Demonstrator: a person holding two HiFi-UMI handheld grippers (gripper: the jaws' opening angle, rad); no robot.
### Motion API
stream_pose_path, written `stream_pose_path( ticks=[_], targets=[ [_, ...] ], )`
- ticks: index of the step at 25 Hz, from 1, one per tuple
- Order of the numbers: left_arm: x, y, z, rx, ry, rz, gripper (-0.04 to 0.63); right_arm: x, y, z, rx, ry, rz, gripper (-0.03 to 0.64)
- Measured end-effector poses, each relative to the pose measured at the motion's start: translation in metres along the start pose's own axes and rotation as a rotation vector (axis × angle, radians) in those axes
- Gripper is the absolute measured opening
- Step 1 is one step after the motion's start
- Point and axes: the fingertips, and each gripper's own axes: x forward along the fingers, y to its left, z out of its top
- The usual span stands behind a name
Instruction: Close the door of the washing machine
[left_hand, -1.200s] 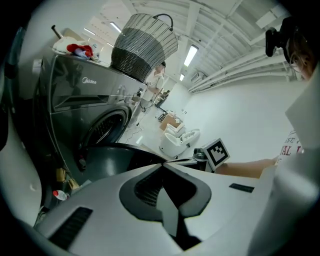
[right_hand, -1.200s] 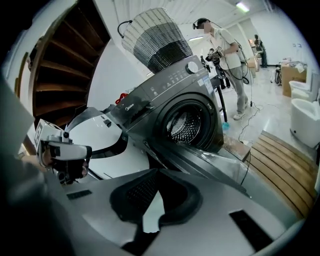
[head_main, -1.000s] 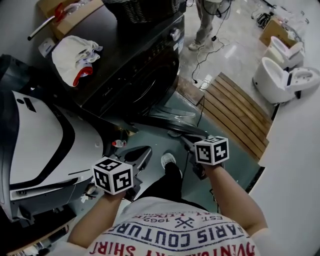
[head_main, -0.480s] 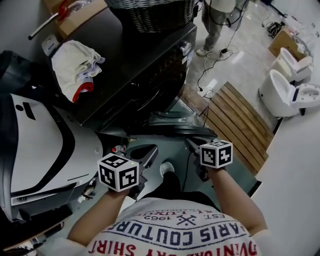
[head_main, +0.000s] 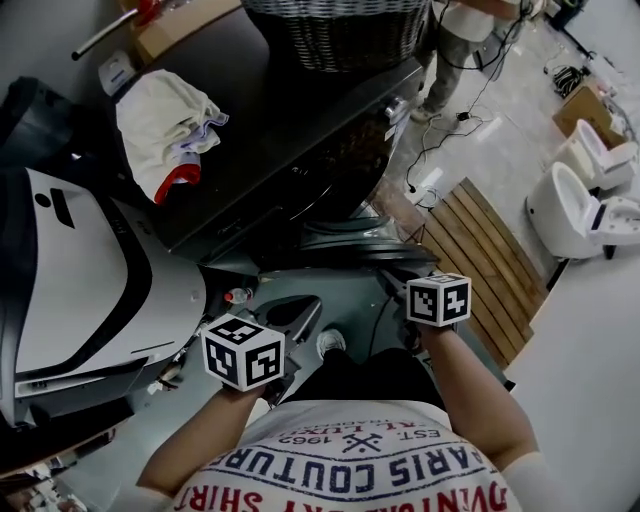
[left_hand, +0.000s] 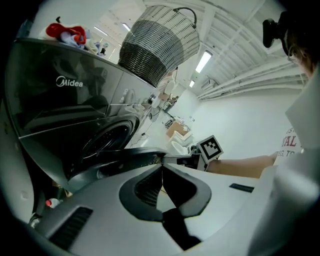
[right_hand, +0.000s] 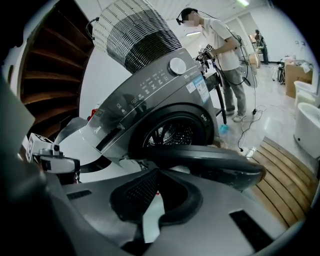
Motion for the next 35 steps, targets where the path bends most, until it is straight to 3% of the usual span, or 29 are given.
stream_pose_path(
  ticks=[11, 17, 27, 35],
  targets=[
    [0.011, 0.018, 0.020, -0.102, -0.078, 0.080, 0.028, 0.023, -0.014, 0.042, -0.059, 0.009, 0.048, 0.021],
    [0.012, 0.022, 0.024, -0.196, -0.143, 0.154, 0.028, 0.038, -0.026, 0.075, -0.115, 0.016, 0.075, 0.021],
    [0.006, 0.033, 0.021, -0.242, -0.184, 0.249, 0.028, 0.080, -0.022, 0.128, -0.180, -0.014, 0.126, 0.021],
    [0.014, 0.039, 0.020, -0.292, -0.233, 0.278, 0.028, 0.097, -0.015, 0.149, -0.272, -0.003, 0.117, 0.021]
  ],
)
